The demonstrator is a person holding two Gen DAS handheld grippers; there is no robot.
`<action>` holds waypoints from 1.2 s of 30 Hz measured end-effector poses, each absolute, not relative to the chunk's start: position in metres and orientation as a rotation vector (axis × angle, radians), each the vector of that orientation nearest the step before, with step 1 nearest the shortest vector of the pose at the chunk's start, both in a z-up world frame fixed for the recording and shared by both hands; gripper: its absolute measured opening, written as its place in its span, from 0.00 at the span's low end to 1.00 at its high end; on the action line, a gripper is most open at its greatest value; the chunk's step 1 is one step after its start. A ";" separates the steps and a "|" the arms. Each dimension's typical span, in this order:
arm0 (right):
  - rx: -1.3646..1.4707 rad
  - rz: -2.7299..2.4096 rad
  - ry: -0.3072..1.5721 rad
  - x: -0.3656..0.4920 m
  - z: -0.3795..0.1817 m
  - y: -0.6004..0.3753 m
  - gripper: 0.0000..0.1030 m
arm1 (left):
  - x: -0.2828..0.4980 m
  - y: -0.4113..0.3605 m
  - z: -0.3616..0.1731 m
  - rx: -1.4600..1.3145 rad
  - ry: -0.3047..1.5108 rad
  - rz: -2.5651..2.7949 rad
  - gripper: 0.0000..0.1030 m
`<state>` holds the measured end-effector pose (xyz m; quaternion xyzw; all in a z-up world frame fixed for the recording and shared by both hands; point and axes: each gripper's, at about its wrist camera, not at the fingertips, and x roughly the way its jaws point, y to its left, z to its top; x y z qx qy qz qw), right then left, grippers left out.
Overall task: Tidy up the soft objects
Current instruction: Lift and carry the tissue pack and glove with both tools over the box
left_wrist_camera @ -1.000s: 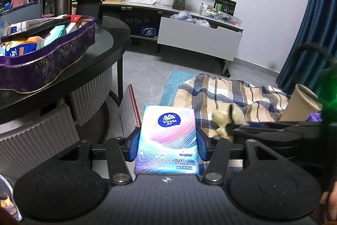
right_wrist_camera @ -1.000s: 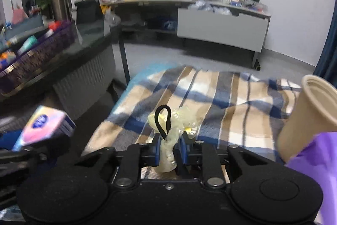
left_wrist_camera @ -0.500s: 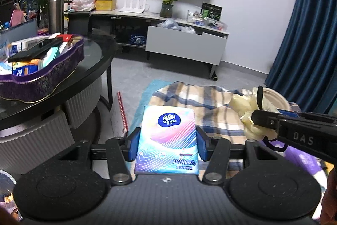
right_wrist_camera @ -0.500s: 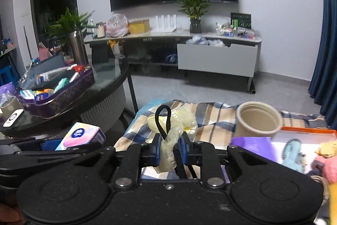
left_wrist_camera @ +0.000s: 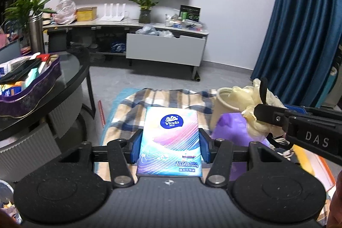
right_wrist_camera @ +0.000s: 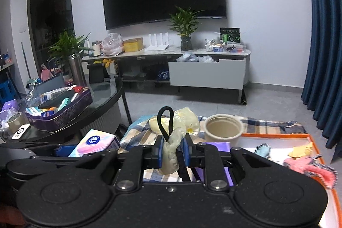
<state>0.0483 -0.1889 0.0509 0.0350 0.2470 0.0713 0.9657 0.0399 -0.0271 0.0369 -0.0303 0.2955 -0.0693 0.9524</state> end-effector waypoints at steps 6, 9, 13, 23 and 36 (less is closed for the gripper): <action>0.082 0.114 0.484 0.032 0.056 -0.207 0.23 | 0.035 -0.047 0.041 -0.041 0.592 -0.181 0.52; 0.089 0.099 0.480 0.025 0.058 -0.215 0.23 | 0.035 -0.054 0.040 -0.039 0.598 -0.196 0.52; 0.092 0.082 0.476 0.019 0.059 -0.222 0.23 | 0.033 -0.063 0.039 -0.033 0.602 -0.215 0.52; 0.100 0.049 0.462 0.011 0.064 -0.238 0.23 | 0.027 -0.083 0.041 -0.014 0.602 -0.257 0.52; 0.110 -0.001 0.455 0.002 0.066 -0.260 0.23 | 0.024 -0.106 0.041 0.007 0.604 -0.324 0.52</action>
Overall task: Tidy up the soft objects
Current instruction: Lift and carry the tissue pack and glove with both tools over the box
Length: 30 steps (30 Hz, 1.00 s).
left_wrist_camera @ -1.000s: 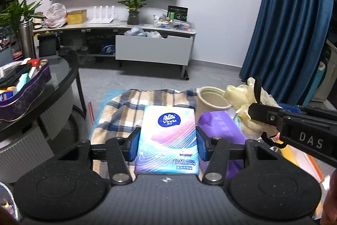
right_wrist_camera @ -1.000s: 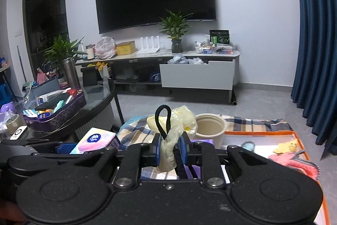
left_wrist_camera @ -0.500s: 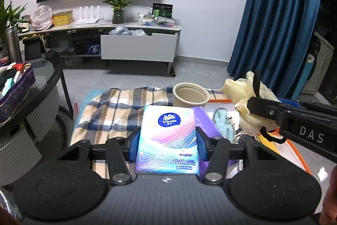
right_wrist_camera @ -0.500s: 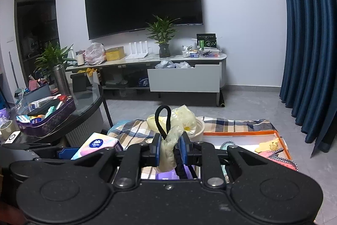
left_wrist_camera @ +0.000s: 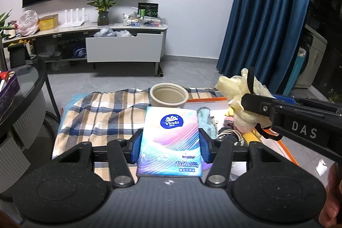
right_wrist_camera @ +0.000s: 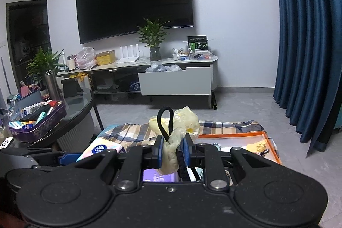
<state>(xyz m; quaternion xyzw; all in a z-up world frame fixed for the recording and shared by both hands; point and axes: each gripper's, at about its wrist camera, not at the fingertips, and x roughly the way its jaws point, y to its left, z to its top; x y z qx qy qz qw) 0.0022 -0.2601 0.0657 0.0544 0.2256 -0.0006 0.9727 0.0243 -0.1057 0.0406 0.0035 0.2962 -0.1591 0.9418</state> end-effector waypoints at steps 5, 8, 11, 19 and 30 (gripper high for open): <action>0.114 -0.021 0.453 -0.002 0.066 -0.270 0.23 | 0.023 -0.115 0.041 0.023 0.600 -0.352 0.52; 0.119 -0.037 0.451 -0.005 0.066 -0.277 0.23 | 0.023 -0.122 0.041 0.031 0.600 -0.367 0.52; 0.126 -0.052 0.450 -0.008 0.066 -0.283 0.23 | 0.023 -0.128 0.041 0.038 0.600 -0.383 0.52; 0.140 -0.090 0.450 -0.013 0.064 -0.300 0.23 | 0.023 -0.144 0.039 0.055 0.604 -0.426 0.52; 0.157 -0.140 0.458 -0.017 0.059 -0.322 0.23 | 0.028 -0.161 0.035 0.066 0.620 -0.473 0.52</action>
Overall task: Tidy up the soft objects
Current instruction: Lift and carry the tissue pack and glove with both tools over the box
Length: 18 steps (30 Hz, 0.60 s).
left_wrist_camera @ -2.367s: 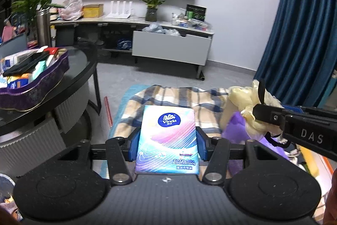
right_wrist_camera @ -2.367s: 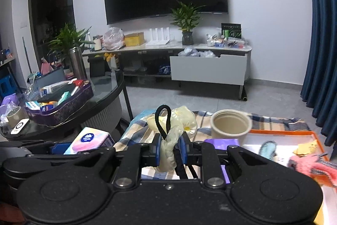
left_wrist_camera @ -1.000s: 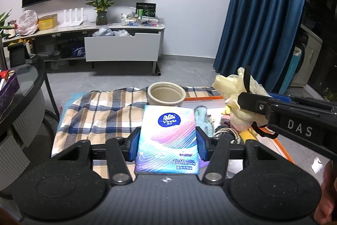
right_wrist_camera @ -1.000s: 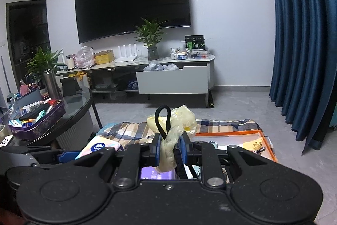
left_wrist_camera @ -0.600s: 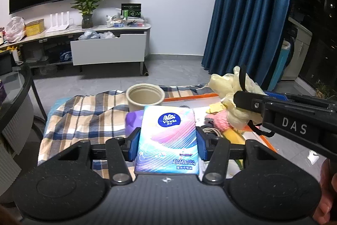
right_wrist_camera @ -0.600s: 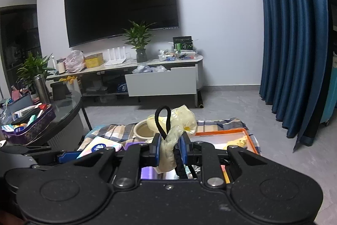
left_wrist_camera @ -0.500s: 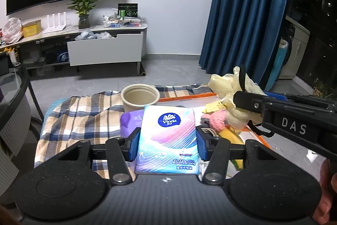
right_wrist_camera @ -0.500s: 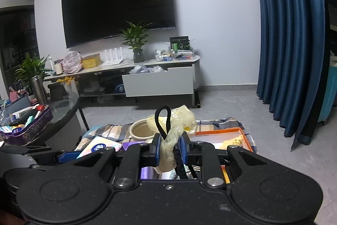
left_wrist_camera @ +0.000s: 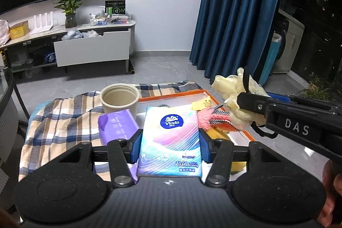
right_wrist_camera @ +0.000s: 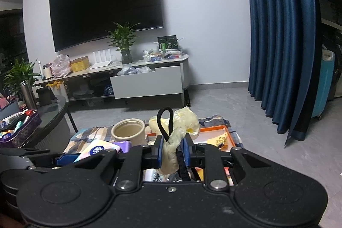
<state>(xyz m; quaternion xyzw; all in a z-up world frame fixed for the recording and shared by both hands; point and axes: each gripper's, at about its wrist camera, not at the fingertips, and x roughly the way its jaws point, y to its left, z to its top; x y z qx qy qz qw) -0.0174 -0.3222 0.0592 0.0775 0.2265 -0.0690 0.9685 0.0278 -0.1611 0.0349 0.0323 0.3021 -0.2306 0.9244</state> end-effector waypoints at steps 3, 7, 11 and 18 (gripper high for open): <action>0.163 -0.155 0.464 -0.020 0.056 -0.330 0.24 | 0.030 -0.164 0.034 0.065 0.627 -0.483 0.52; 0.175 -0.176 0.474 -0.021 0.053 -0.340 0.24 | 0.032 -0.171 0.031 0.066 0.638 -0.502 0.52; 0.182 -0.195 0.481 -0.023 0.049 -0.350 0.24 | 0.034 -0.178 0.028 0.068 0.651 -0.520 0.52; 0.191 -0.206 0.490 -0.019 0.046 -0.362 0.24 | 0.036 -0.190 0.024 0.076 0.666 -0.541 0.52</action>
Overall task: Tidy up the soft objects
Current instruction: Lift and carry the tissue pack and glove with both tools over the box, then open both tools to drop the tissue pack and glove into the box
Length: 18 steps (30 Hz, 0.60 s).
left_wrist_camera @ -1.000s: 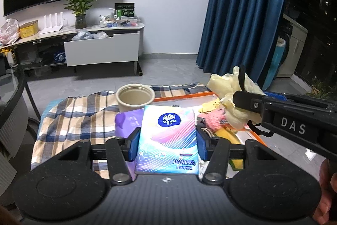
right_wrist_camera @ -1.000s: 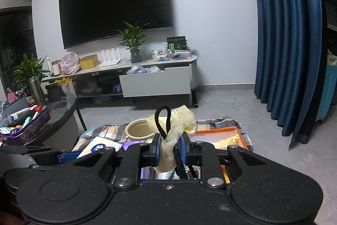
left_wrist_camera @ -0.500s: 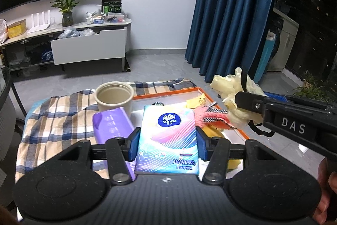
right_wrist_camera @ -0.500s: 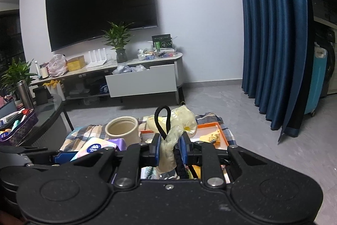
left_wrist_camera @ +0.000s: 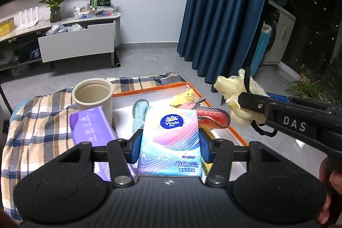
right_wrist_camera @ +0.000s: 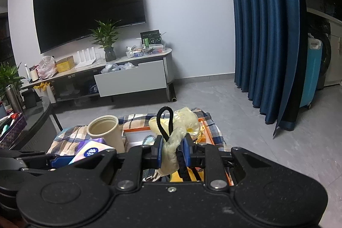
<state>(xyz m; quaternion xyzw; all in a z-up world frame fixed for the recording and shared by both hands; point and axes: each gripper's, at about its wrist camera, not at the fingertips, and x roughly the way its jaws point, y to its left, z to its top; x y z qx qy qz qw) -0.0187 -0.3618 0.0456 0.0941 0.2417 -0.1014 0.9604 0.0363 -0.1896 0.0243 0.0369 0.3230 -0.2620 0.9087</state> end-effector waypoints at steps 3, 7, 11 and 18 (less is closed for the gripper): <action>0.188 -0.204 0.497 -0.013 0.044 -0.364 0.24 | 0.037 -0.195 0.023 0.080 0.671 -0.548 0.52; 0.191 -0.200 0.506 -0.005 0.040 -0.366 0.24 | 0.039 -0.202 0.020 0.084 0.680 -0.552 0.52; 0.192 -0.197 0.518 0.007 0.036 -0.370 0.25 | 0.044 -0.207 0.018 0.086 0.691 -0.555 0.52; 0.202 -0.180 0.534 0.026 0.030 -0.380 0.25 | 0.052 -0.211 0.014 0.084 0.710 -0.552 0.52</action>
